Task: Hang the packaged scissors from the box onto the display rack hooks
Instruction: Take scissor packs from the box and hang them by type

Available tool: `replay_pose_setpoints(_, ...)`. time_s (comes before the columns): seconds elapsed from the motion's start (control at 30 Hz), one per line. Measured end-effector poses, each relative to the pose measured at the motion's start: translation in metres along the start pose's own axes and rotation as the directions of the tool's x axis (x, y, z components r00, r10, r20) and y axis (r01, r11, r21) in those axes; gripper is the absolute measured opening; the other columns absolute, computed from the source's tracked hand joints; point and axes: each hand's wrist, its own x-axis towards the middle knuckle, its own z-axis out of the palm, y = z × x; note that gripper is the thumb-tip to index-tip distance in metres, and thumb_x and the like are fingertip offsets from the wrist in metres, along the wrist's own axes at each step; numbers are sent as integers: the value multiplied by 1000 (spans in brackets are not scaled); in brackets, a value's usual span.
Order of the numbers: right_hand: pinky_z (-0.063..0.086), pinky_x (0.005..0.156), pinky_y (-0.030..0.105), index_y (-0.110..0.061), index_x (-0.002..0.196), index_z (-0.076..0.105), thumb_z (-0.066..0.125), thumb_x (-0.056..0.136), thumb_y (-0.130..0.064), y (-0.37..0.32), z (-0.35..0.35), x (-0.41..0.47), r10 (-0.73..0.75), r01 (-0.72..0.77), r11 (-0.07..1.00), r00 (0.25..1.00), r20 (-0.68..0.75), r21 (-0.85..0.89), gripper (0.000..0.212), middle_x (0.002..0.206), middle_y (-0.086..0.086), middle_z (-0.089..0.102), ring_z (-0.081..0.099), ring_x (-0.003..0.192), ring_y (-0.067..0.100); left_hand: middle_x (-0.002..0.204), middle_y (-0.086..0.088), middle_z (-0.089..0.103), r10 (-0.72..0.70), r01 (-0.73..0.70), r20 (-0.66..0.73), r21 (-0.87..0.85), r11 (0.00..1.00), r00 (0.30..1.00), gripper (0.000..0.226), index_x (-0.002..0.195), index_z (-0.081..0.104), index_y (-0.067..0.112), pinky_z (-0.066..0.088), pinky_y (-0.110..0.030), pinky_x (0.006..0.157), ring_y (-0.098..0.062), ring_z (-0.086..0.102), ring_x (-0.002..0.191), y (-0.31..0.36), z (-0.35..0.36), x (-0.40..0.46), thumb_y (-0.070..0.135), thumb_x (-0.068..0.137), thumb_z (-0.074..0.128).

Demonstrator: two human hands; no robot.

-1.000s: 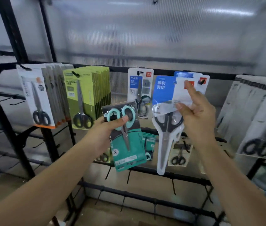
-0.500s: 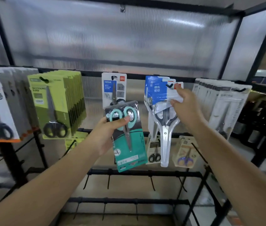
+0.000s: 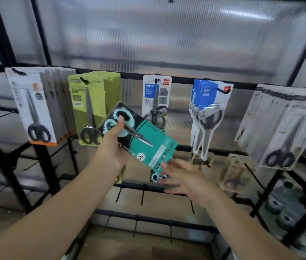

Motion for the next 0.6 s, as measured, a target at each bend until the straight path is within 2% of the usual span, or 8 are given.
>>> replay_pose_setpoints(0.07,59,66,35,-11,106,58,72,72,-17,14,16,11,-2,-22,962,996,85,271,38,92,5,73,71,81,24,101,-12,72,-15,15,-6,18,1000,1000,31,105,63,7,55,-38,72,-25,70,86,-3,-13,-4,31,89,52)
replay_pose_setpoints(0.13,58,60,32,-6,107,57,60,83,5,19,26,20,-19,7,920,999,26,391,27,87,8,74,71,75,24,108,-13,69,-34,33,18,68,997,999,39,112,60,5,56,-38,74,-26,68,93,-7,-29,-10,29,81,55)
replay_pose_setpoints(0.17,57,58,30,-5,107,57,56,84,9,22,27,24,-22,36,914,999,-38,404,27,86,8,73,71,74,23,105,-12,71,-29,27,22,86,996,999,37,109,61,7,58,-36,71,-25,69,91,-9,-40,-12,25,78,56)
replay_pose_setpoints(0.23,56,55,26,-7,100,61,58,85,7,28,23,31,-53,117,929,981,-188,350,21,86,7,72,71,70,18,95,-7,73,-46,46,0,116,992,999,28,100,64,13,59,-31,65,-21,71,81,-8,-65,-19,16,72,61)
replay_pose_setpoints(0.3,53,50,21,-12,90,62,60,84,4,32,14,35,-87,181,944,943,-322,276,17,84,4,70,70,65,12,91,-5,73,-105,105,-7,181,978,994,33,96,64,16,59,-30,62,-21,71,76,-6,-88,-25,17,64,72)
replay_pose_setpoints(0.4,51,48,18,-16,95,61,61,86,1,34,3,44,-131,287,929,847,-515,235,19,93,5,68,67,70,10,83,-9,72,-196,186,-32,483,855,980,26,94,65,10,59,-30,63,-20,70,69,-11,-107,-29,12,68,68)
replay_pose_setpoints(0.5,54,57,19,-25,115,48,62,86,-2,39,3,53,-185,415,877,757,-627,242,40,102,2,60,66,80,7,68,-8,72,-214,219,-93,680,699,972,11,78,62,8,57,-26,54,-15,69,58,-29,-109,-28,-2,74,67)
replay_pose_setpoints(0.6,54,79,24,-27,127,37,64,83,2,55,14,57,-376,434,900,718,-585,-45,60,123,2,50,56,107,9,61,-3,70,-200,218,-128,817,534,971,18,71,59,10,51,-21,46,-12,67,52,-50,-112,-18,-4,81,66)
